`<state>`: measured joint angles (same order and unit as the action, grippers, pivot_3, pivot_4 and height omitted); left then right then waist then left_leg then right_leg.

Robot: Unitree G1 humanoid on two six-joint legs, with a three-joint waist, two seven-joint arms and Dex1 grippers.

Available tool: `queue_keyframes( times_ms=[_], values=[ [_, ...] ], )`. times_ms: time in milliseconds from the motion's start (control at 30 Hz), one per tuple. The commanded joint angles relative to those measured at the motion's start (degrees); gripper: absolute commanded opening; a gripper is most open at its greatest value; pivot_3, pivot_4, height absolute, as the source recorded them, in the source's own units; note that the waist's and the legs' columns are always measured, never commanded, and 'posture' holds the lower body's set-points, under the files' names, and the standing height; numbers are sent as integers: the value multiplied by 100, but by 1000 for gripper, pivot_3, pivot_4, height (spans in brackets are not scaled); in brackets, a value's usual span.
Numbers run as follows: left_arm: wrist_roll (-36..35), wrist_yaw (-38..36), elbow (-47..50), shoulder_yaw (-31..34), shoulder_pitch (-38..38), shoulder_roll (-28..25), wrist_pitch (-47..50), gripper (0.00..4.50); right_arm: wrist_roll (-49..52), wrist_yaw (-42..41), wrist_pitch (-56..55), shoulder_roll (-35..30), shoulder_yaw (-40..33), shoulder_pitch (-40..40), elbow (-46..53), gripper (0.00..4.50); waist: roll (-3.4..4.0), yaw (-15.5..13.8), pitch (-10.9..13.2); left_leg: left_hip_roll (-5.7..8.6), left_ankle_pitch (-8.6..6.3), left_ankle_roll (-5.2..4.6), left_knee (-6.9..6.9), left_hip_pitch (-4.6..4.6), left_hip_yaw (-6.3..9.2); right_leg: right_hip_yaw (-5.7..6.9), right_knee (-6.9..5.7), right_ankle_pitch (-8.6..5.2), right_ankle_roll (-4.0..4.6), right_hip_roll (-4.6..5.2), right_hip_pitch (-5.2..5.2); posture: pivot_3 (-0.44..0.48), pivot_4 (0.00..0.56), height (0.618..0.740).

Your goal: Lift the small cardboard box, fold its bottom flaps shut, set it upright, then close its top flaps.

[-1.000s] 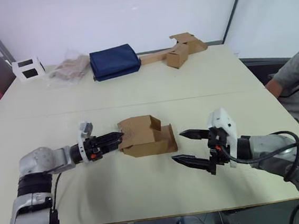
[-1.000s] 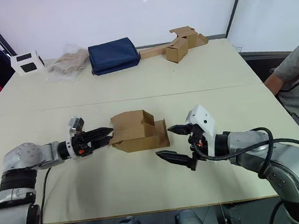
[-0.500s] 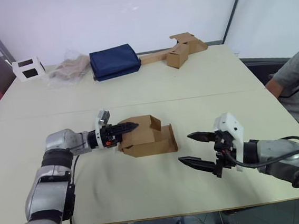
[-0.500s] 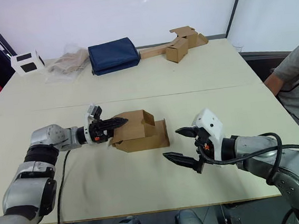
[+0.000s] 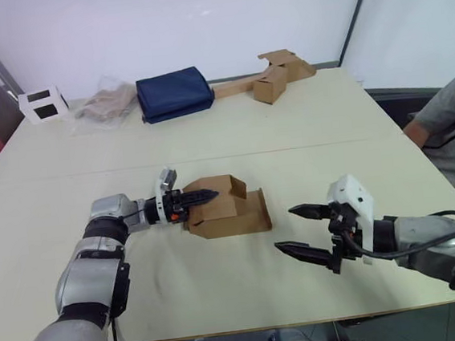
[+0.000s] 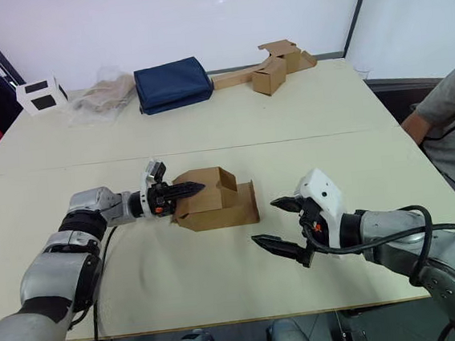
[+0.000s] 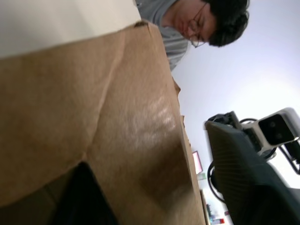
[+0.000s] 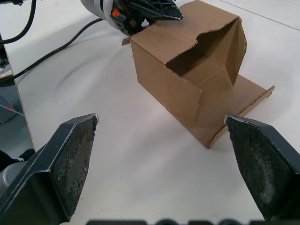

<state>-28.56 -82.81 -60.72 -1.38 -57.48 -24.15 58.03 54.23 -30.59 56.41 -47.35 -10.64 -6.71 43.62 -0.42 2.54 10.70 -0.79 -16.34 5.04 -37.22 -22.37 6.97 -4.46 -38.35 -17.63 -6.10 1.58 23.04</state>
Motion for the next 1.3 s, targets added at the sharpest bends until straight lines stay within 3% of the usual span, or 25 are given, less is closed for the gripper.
queue_keyframes(
  times_ms=[33,100,133,300,467,533,600,767,1000,1300],
  values=[
    [92,-268,122,55,-219,-15,12,929,73,61,-93,-20,-83,-51,184,4500,0,0,0,0,0,0,0,0,0,0,0,0,0,0,0,0,150,740],
    [133,-318,123,66,-234,-15,5,133,79,78,-96,-17,-59,-78,171,4500,0,0,0,0,0,0,0,0,0,0,0,0,0,0,0,0,150,740],
    [153,-383,149,48,-241,-26,2,62,85,89,-92,-14,-50,-96,167,4500,0,0,0,0,0,0,0,0,0,0,0,0,0,0,0,0,150,740],
    [171,-521,873,23,-283,-143,-154,62,90,153,-162,100,5,-312,61,4500,-1,0,1,0,0,0,0,-1,0,0,0,0,0,0,0,0,150,740],
    [79,-291,1864,287,-346,-295,-701,62,40,689,-620,886,-222,-849,-463,4500,-3,2,2,-3,0,1,0,-1,3,0,0,0,0,0,0,0,150,740],
    [154,-277,2501,291,-451,-449,-1181,62,-420,1039,-1084,1268,-240,-1246,-867,4500,-6,15,5,-3,0,1,1,-1,2,0,-1,0,0,1,1,0,150,740],
    [104,-128,2930,425,-678,-557,-1411,22,-816,1248,-1488,1611,-95,-1714,-1163,4261,-4,2,6,-3,4,7,0,-8,0,-2,-8,1,1,2,14,0,150,740],
    [52,21,3508,439,-810,-660,-1708,0,-724,1741,-1907,2503,-291,-2606,-1800,2741,0,5,4,-3,15,27,9,-6,-2,-3,-9,0,1,1,18,0,150,740],
    [-118,159,3728,531,-886,-636,-1889,0,-509,1851,-2003,3087,-252,-3387,-2343,106,2,45,5,-2,25,45,8,-6,-2,-3,-17,0,1,2,20,0,150,740],
    [-202,426,3745,567,-929,-573,-2036,0,-512,1581,-1835,3183,166,-3328,-2239,46,2,152,5,-2,26,45,10,-7,0,-3,-20,0,1,1,22,0,150,740]
  ],
)
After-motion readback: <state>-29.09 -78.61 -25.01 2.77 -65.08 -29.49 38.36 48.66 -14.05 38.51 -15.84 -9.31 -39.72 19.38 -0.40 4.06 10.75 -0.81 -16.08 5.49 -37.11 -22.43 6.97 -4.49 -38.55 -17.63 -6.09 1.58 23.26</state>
